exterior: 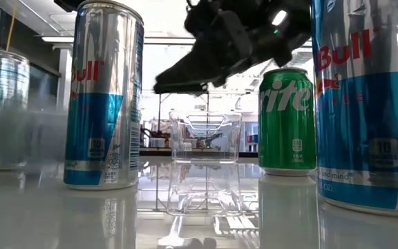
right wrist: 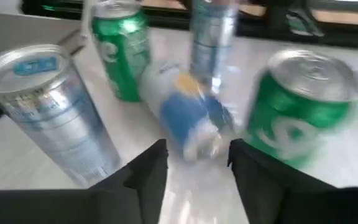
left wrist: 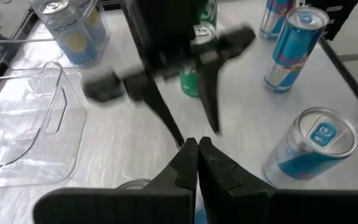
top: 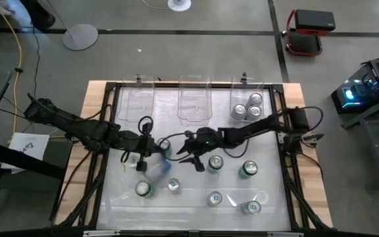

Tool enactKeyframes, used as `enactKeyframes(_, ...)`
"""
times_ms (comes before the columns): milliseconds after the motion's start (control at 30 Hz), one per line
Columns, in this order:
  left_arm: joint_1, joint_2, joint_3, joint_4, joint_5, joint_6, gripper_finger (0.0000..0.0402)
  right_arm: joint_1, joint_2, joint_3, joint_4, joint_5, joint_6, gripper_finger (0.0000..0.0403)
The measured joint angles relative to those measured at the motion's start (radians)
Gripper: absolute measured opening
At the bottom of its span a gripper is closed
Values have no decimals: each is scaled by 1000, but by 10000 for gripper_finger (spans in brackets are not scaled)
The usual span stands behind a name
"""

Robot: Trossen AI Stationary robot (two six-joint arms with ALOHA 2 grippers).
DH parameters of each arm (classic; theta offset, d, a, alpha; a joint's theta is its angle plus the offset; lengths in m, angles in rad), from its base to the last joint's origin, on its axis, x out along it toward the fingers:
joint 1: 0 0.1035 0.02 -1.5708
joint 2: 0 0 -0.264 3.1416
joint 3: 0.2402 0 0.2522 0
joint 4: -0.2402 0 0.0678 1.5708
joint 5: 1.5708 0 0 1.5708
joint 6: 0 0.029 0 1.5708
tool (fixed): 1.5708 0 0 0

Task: Sort soda cans
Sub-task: Put the blue-white soda can into the right transparent bin

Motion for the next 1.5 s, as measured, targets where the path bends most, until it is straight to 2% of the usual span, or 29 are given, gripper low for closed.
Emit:
enactKeyframes(133, -3, 0, 0, 3, -5, 28, 0, 0, -60, -52, -31, 45, 1, 134)
enactKeyframes(333, -3, -2, 0, -37, 8, 32, 0, 4, -90, -52, 7, 68, 5, 128)
enactKeyframes(467, -3, -10, 25, -195, 8, 40, 0, 6, -93, -51, 65, 69, 5, 128)
enactKeyframes(567, -3, -10, 71, -345, 21, -20, 0, 6, -92, -51, 99, 69, 6, 128)
enactKeyframes(667, -2, -8, 80, -421, 93, -71, 0, 6, -92, -52, 136, 72, 3, 129)
enactKeyframes(800, 27, 55, 80, -478, 266, -102, 0, 5, -92, -52, 157, 113, -21, 129)
enactKeyframes(1000, 98, 226, 81, -424, 405, -6, 0, 5, -92, -52, 150, 125, -29, 129)
enactKeyframes(1200, 177, 361, 81, -352, 585, 73, 0, 11, -150, -52, 11, 119, 6, 129)
enactKeyframes(1500, 220, 441, 84, -284, 577, 150, 0, 52, -268, -52, -156, 148, 14, 129)
